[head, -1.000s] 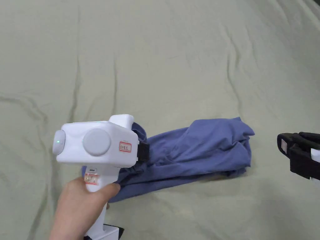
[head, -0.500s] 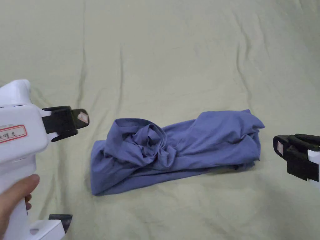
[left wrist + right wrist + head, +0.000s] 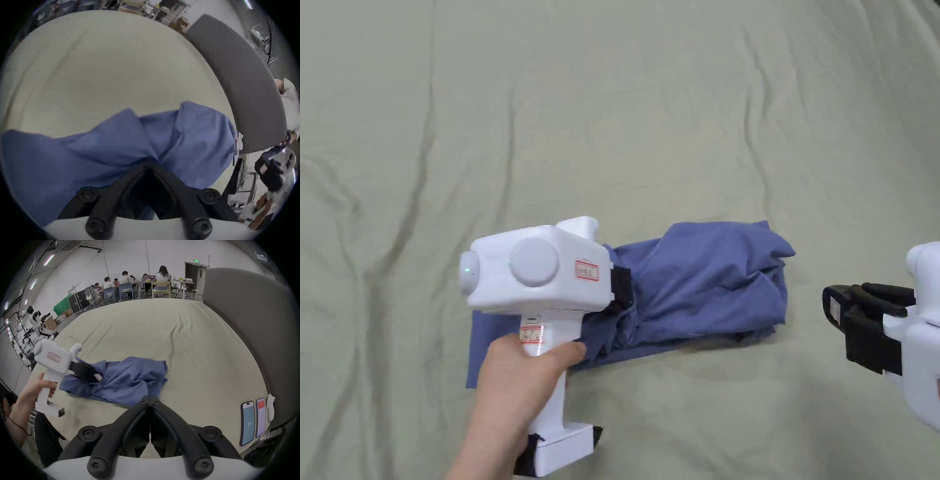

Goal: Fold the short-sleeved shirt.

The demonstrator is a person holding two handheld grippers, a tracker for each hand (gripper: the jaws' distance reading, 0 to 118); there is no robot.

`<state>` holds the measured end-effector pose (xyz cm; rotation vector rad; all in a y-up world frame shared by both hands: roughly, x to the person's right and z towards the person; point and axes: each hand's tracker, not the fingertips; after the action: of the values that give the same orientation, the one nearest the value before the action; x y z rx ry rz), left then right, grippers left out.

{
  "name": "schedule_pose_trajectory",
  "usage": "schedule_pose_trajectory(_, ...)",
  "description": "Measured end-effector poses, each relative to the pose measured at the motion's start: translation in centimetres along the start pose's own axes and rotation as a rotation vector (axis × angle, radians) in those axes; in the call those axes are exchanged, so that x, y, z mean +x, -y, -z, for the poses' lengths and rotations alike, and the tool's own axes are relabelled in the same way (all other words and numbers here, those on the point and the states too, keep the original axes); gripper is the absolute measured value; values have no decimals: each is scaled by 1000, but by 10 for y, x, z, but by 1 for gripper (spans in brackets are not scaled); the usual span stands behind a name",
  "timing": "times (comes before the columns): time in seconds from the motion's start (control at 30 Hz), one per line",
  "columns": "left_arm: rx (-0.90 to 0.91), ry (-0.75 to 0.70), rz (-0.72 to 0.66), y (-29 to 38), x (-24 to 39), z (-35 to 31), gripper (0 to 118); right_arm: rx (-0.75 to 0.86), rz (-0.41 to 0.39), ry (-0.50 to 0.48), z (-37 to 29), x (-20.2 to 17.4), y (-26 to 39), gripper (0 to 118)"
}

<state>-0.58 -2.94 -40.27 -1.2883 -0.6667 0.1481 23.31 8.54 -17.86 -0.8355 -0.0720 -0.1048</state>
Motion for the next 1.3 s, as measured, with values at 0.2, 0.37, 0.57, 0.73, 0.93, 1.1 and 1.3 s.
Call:
schedule_pose_trajectory(0.2,67,20,161,-5,31,-44,0,2,-4,1,-1,2,-2,2)
schedule_pose_trajectory(0.37,182,60,141,9,16,-123,0,14,-12,-19,-5,-7,-6,2)
schedule_pose_trajectory(0.57,241,19,25,40,-67,-204,58,14,-39,-62,-11,-24,-6,2)
schedule_pose_trajectory(0.73,166,-72,-208,52,-156,-186,104,-2,-63,-78,-9,-35,-4,2)
schedule_pose_trajectory(0.93,62,107,-174,38,-147,-103,104,-35,-77,-76,-3,-42,-3,2)
schedule_pose_trajectory(1.1,37,-19,-71,44,-131,-88,85,-43,-87,-46,-7,-39,-4,2)
schedule_pose_trajectory(1.3,90,128,-234,57,-173,-140,17,-41,-98,-46,-6,-37,-5,2)
